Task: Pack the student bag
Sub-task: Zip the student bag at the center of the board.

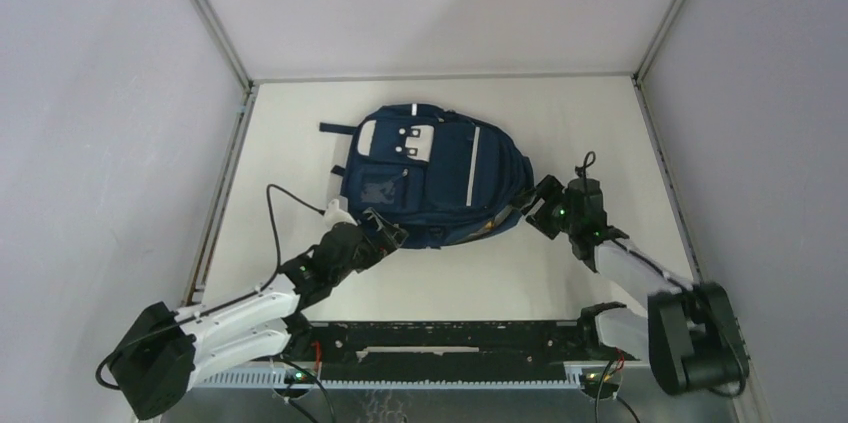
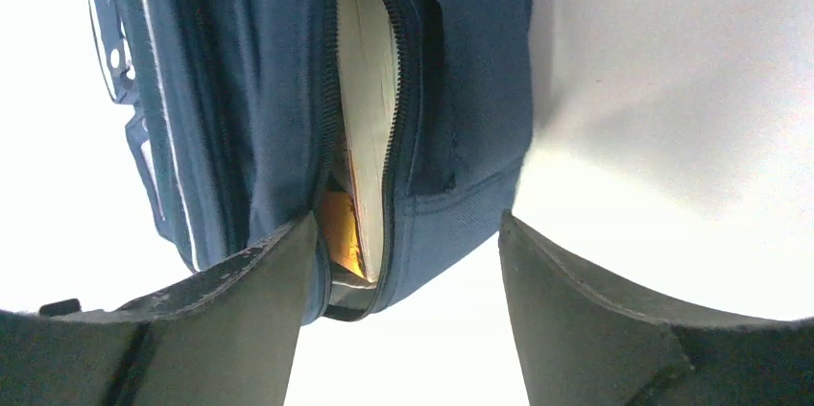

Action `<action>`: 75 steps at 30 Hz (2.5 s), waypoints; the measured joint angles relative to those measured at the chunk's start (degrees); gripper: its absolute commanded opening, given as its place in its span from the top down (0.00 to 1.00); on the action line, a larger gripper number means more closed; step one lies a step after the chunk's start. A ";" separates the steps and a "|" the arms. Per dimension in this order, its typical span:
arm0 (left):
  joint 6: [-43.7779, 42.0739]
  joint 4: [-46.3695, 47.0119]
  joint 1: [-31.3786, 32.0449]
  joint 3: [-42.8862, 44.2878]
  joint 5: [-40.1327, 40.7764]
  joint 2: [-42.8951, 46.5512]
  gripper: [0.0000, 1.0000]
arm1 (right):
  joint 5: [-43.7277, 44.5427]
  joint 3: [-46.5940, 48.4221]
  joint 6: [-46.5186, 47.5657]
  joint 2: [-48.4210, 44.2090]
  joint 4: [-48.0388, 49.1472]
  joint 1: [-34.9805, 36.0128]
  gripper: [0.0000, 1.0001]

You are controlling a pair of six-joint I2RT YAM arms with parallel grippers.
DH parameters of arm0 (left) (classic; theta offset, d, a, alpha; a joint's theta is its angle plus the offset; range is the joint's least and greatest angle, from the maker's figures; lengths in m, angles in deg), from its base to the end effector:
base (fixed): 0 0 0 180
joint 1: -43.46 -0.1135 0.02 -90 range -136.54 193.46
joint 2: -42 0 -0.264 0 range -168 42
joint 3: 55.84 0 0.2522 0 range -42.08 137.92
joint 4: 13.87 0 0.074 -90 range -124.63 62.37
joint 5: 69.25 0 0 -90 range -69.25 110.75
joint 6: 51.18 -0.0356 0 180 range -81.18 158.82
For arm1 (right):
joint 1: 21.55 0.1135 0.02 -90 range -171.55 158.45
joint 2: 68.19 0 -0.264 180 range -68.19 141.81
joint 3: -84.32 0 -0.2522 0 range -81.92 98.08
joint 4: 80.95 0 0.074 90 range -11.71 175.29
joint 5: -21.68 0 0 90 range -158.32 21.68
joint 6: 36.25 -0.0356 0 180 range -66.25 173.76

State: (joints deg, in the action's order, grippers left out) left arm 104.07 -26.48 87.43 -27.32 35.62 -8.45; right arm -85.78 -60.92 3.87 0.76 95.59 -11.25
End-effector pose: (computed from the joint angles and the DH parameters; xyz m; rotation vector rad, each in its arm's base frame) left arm 0.1324 -0.1150 0.1614 -0.5702 2.1945 -0.7984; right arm 0.2138 0.0497 0.1522 0.6272 2.2657 0.8891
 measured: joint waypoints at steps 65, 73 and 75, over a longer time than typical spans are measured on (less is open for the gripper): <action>-11.82 -1.31 -6.14 11.93 -17.00 -10.29 1.00 | 45.92 16.48 9.49 24.20 8.07 53.09 1.00; -11.85 -1.81 -6.62 11.93 -18.84 -7.37 1.00 | 45.59 14.03 8.07 17.33 3.17 53.35 1.00; -11.91 -2.38 -7.43 11.93 -20.65 -6.08 1.00 | 45.18 11.58 6.95 14.25 3.13 53.51 1.00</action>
State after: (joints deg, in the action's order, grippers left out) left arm 92.16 -28.87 79.99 -15.38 14.97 -14.53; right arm -40.60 -49.34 10.82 15.01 98.72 42.26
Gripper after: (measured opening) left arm 0.021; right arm 0.029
